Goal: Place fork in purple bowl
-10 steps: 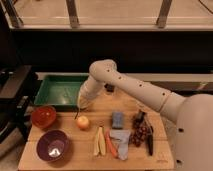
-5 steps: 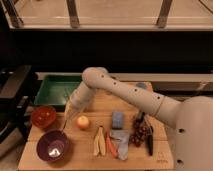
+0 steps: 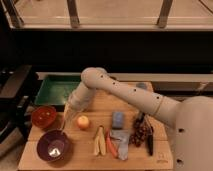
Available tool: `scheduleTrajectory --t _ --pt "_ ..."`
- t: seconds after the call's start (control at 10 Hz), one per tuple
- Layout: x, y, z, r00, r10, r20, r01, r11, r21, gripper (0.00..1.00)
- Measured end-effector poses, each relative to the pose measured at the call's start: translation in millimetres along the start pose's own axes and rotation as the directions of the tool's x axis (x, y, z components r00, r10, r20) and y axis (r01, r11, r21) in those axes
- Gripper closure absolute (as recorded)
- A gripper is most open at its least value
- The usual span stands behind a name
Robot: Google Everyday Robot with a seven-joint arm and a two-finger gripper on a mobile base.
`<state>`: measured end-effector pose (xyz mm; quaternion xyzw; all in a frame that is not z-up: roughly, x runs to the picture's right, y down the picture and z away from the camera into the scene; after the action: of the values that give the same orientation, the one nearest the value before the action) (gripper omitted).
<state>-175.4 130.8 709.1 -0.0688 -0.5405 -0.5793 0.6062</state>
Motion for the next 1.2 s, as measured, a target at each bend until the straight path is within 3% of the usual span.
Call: scheduleTrajectory --t 0.1,0.4,0.6,0.8,1.1,1.2 --pt "-1 -2 6 1.0 -0.008 0.018 0.008 1.0 0.001 1.0" --pt "-12 -28 45 0.996 -0.026 0.087 0.02 0.997 0.071 1.0" --pt "-30 -49 79 0.989 -0.038 0.14 0.018 0.989 0.146 1.0" --pt "-48 -57 109 0.98 -0.048 0.192 0.002 0.972 0.233 1.0" --pt "-56 -54 125 0.972 -0.041 0.23 -0.026 0.96 0.279 0.99" --pt "-57 -49 128 0.97 -0.028 0.24 -0.044 0.957 0.287 0.93"
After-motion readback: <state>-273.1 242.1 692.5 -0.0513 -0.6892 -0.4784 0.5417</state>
